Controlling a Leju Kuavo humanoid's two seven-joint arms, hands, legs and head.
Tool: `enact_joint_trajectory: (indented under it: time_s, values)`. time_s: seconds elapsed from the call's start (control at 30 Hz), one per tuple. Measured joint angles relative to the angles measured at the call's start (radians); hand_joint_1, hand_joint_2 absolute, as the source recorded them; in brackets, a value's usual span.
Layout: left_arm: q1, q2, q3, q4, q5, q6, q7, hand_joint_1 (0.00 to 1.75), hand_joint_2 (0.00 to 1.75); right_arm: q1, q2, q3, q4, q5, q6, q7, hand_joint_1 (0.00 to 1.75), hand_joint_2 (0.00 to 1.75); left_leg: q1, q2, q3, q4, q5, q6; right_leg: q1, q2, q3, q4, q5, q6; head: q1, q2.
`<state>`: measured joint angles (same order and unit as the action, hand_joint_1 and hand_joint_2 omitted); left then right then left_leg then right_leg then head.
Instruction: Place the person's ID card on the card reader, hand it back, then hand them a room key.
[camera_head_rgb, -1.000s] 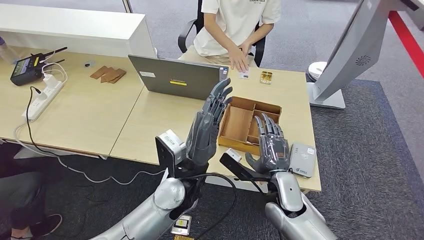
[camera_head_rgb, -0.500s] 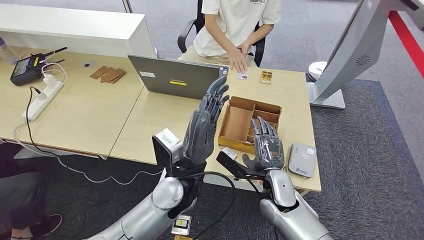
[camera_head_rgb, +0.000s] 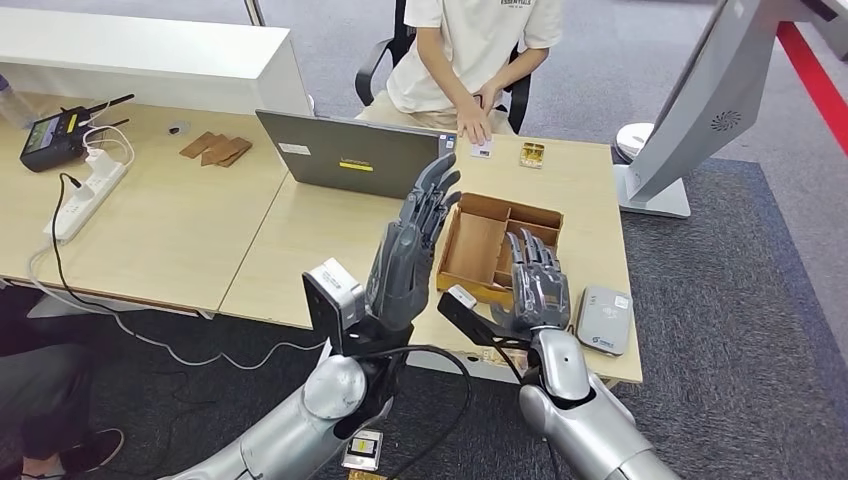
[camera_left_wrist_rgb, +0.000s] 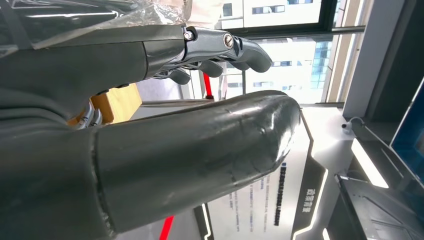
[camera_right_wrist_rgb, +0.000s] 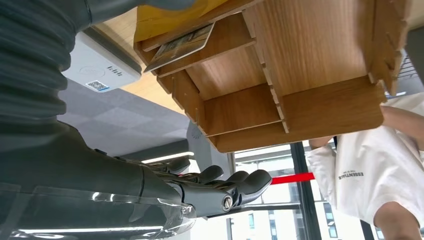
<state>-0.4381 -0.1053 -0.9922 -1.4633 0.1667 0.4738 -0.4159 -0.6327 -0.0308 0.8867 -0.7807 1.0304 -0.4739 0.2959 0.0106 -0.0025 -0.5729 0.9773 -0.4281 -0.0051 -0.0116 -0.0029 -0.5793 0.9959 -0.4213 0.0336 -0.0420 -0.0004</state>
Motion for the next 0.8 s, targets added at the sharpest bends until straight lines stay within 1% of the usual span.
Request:
enact_joint_trajectory:
  time_s: [0.37,0.8]
  values:
    - [-0.001,0.000,-0.010,0.000,0.010,-0.003,-0.008,0.00,0.00,-0.024,0.003,0.003,0.104,-0.008,-0.018,0.006,0.00,1.75,0.000,0.000,0.000,0.000,0.000,0.000,0.000,0.000,0.000,0.000,0.000,0.000,0.000,0.000]
    - [-0.001,0.000,-0.018,0.000,0.014,-0.011,-0.009,0.00,0.00,-0.027,0.006,0.002,0.164,-0.022,-0.036,0.004,0.00,1.75,0.000,0.000,0.000,0.000,0.000,0.000,0.000,0.000,0.000,0.000,0.000,0.000,0.000,0.000]
